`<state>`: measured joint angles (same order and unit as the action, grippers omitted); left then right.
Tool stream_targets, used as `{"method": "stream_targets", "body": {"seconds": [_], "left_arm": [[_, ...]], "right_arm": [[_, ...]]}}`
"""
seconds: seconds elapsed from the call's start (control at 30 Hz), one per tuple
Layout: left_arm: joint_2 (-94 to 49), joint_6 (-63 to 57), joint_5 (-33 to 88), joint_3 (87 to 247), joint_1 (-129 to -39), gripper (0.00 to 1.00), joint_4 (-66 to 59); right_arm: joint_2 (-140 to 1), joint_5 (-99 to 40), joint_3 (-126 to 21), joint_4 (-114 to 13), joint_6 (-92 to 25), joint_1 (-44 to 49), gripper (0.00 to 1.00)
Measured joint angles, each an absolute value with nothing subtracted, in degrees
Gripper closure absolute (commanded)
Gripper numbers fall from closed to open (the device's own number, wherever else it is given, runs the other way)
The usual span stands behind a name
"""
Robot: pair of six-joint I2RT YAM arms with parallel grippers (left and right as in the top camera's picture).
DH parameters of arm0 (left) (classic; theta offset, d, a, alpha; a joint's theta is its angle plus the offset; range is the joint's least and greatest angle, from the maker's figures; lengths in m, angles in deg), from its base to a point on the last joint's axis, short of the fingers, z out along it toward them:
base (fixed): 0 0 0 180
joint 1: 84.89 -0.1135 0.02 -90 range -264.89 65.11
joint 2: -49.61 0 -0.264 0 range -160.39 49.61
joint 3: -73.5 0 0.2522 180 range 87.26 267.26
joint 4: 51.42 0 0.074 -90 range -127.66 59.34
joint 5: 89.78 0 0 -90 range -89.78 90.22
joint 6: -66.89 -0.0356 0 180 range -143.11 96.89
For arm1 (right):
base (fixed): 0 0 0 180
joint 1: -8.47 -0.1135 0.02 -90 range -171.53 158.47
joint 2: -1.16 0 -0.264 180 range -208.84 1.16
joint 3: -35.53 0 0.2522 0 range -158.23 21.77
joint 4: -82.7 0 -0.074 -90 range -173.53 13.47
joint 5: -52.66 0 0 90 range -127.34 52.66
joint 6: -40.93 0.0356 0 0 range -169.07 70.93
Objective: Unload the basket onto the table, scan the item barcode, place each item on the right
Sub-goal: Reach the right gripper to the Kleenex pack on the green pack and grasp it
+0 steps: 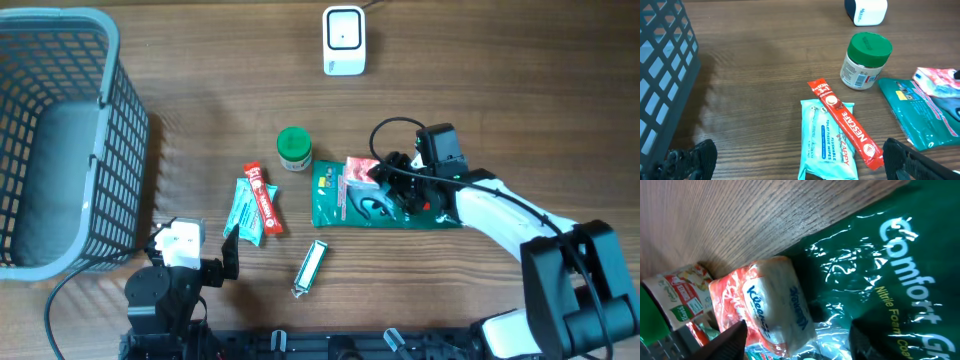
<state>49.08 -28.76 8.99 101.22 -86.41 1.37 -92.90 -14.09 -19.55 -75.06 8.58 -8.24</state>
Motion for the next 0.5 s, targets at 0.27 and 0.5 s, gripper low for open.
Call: {"method": "stream_targets", "body": {"seconds": [0.27, 0.5], "left_arm": [[49.1, -28.8, 9.0, 101.2, -86.4, 0.00, 1.4], [49.1, -28.8, 9.0, 101.2, -86.4, 0.00, 1.4]], "right_arm": [[-94.6, -12.7, -19.6, -76.9, 9.7, -8.3, 0.44], [-91.0, -10.3, -19.6, -73.9, 9.6, -8.4, 0.43]]}}
